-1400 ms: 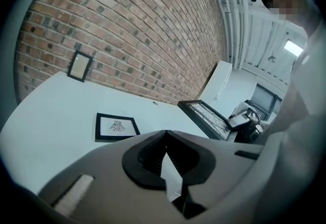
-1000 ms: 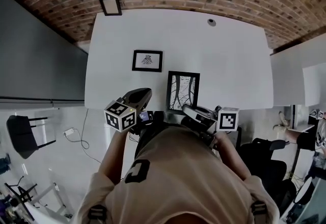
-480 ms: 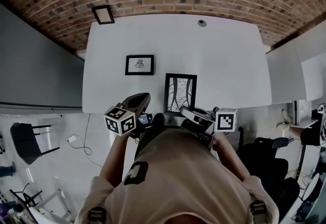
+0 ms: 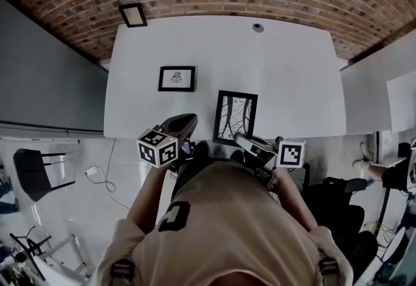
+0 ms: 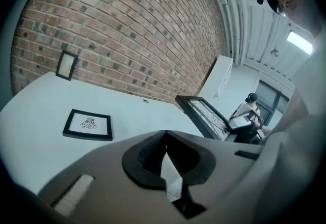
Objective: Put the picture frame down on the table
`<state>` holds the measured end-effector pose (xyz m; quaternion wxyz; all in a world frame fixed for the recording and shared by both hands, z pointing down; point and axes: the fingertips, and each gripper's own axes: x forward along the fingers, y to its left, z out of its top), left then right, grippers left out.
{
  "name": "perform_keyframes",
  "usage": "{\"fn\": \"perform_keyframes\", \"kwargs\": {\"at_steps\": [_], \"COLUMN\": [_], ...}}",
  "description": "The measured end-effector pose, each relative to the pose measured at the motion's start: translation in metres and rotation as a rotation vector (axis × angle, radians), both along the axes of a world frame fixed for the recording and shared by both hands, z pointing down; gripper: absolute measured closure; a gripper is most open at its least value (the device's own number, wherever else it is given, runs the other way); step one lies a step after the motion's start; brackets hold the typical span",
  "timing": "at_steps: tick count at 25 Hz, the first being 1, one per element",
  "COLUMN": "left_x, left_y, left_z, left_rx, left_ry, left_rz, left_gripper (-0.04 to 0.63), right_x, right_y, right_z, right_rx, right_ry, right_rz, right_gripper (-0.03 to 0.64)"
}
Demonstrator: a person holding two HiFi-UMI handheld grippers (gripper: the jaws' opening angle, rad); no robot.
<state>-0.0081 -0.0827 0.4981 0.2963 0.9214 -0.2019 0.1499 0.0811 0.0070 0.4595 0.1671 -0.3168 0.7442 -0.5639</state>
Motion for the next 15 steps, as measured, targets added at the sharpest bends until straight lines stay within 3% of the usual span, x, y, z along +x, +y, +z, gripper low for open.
{"fn": "perform_keyframes", "kwargs": {"at_steps": [15], "left_x": [-0.034], "left_y": [-0.019], "left_z": [0.002], "left_rx": [-0.012], "left_ry": [0.024], "left_rz": [-0.038], "left_gripper": [0.591], "right_x": [-0.007], "right_y": [-0.023], "right_z": [0.009], "right_rx": [-0.047], "right_ry": [0.057], "right_rz": [0.019], "right_gripper": [0.577]}}
